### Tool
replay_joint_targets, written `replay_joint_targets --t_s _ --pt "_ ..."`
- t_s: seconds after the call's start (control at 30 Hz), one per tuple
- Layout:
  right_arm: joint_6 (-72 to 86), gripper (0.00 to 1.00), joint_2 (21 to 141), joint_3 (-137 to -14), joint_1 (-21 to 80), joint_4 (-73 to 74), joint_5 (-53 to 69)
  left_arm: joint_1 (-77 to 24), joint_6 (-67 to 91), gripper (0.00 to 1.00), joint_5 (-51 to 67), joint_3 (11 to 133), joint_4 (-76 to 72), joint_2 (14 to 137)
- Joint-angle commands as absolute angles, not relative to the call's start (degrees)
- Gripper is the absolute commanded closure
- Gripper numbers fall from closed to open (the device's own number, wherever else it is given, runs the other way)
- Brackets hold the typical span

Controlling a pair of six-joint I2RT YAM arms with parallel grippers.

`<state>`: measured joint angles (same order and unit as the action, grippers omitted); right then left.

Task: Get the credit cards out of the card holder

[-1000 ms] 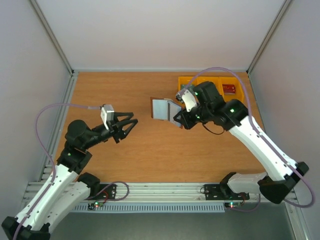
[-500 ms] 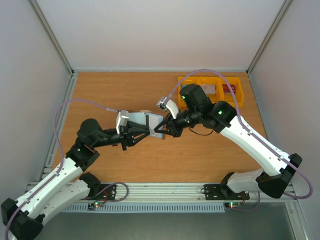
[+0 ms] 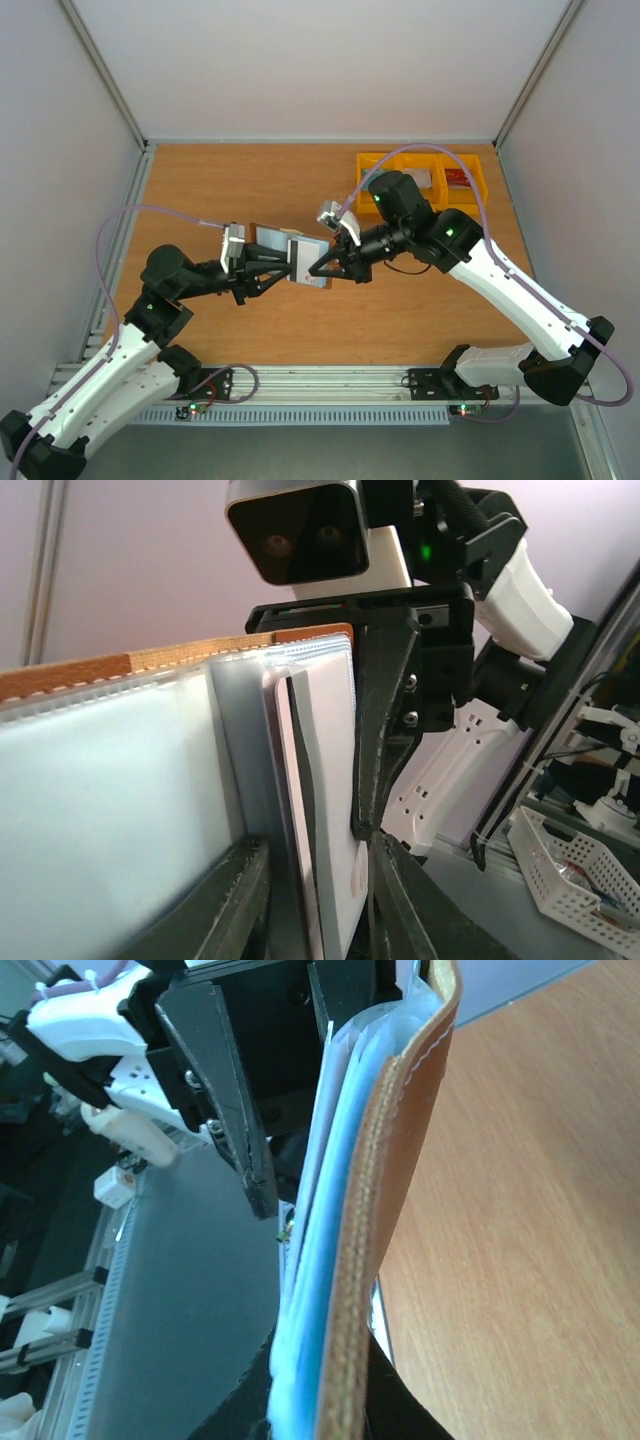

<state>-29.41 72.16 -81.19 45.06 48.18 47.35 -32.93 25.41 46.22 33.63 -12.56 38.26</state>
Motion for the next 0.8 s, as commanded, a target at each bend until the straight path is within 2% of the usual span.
replay_joint_targets --t_s 0.0,0.1,0.23,0.33,0.43,0.7,0.77 --pt "-30.95 0.99 70.69 -81.44 45.88 42.1 54.67 -34.44 24.85 0.77 49.39 33.66 -15.18 39.8" --pt "-32.08 0.99 71.04 -81.8 45.88 43.21 54.69 -34.8 25.07 0.98 49.06 33.74 -15.7 39.79" --pt "-34.94 0.98 70.18 -81.29 45.81 45.98 52.99 -34.6 26.07 1.0 49.06 33.99 -15.89 38.61" --pt "-34.48 0.83 68.56 -79.77 45.18 45.5 50.74 -33.98 26.87 1.0 48.94 33.8 -15.24 37.73" --pt "-32.86 0.73 67.91 -78.6 44.5 43.74 51.32 -33.39 29.09 1.0 48.05 33.34 -15.77 37.59" --pt "-32.42 0.8 65.26 -76.25 41.61 44.52 50.91 -31.6 31.55 1.0 47.97 33.5 -16.09 36.48" --pt "-32.29 0.87 65.43 -76.28 41.38 44.92 51.09 -31.55 31.68 1.0 48.05 33.35 -16.08 36.39"
